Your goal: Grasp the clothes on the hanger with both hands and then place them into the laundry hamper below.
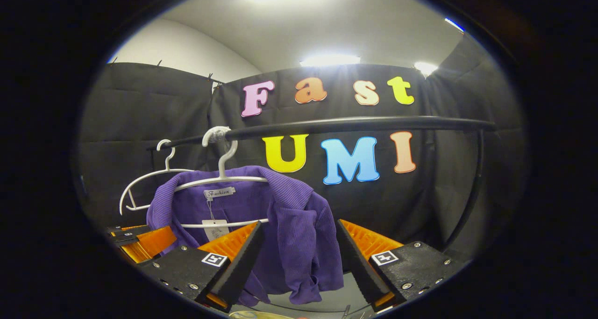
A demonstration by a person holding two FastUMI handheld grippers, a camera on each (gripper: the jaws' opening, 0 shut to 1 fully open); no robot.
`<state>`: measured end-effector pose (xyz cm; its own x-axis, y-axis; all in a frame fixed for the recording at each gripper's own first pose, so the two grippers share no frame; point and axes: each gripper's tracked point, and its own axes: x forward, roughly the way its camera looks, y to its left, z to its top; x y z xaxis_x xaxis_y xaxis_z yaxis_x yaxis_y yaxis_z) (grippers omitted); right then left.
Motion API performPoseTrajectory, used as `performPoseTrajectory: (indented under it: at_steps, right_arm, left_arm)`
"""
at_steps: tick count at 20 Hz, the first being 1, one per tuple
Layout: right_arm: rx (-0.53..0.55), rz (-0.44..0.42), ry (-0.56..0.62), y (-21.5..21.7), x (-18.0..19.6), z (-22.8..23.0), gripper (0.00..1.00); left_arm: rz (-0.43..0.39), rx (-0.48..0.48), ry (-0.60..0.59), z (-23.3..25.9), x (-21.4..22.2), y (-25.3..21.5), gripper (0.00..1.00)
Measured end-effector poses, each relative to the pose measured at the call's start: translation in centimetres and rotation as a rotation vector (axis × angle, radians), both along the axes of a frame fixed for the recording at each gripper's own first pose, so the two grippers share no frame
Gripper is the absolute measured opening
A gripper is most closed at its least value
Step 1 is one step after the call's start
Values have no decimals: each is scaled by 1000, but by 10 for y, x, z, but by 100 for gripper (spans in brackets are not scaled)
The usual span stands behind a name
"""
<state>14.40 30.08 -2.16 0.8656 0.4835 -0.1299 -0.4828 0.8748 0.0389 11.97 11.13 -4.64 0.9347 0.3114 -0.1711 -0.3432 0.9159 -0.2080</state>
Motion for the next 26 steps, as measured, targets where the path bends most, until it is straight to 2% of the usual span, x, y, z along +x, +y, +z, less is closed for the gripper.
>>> performPoseTrajectory:
  at_steps: [3,4,6,7,9,12,16,18,19,20,21,23,24,25,26]
  right_arm:
    - [15,26,34,14,26,-21,96]
    - [23,31,38,19,35,-26,95]
    - [38,47,47,27,49,-36,96]
    - [45,58,54,31,54,-41,96]
    - [47,78,75,38,64,-53,96]
    - [46,110,87,46,74,-65,96]
    - [51,144,63,55,81,-65,92]
    - [58,160,57,59,85,-64,80]
    - [56,163,55,58,87,-65,69]
    - [54,160,52,56,91,-65,63]
    - [58,161,55,54,94,-64,50]
    - [79,185,83,52,96,-66,29]
    - [90,192,87,50,99,-64,23]
    - [103,206,82,49,100,-60,10]
    - [114,219,88,53,100,-61,7]
  left_arm:
    - [64,3,27,-15,21,-2,98]
    - [86,12,41,-20,27,-1,94]
    - [141,37,67,-27,32,5,99]
    - [164,43,65,-28,34,6,94]
    - [208,62,67,-28,37,11,98]
    - [266,105,95,-31,36,20,82]
    - [284,80,81,-29,34,21,56]
    - [255,51,61,-30,36,18,45]
    - [243,46,61,-33,34,17,39]
    - [232,49,57,-32,32,17,33]
    - [257,56,46,-29,25,18,28]
    - [203,14,-20,-19,32,7,5]
    - [178,7,-29,-19,32,2,5]
    - [161,22,-28,-20,27,-1,5]
    - [168,48,-22,-19,26,1,5]
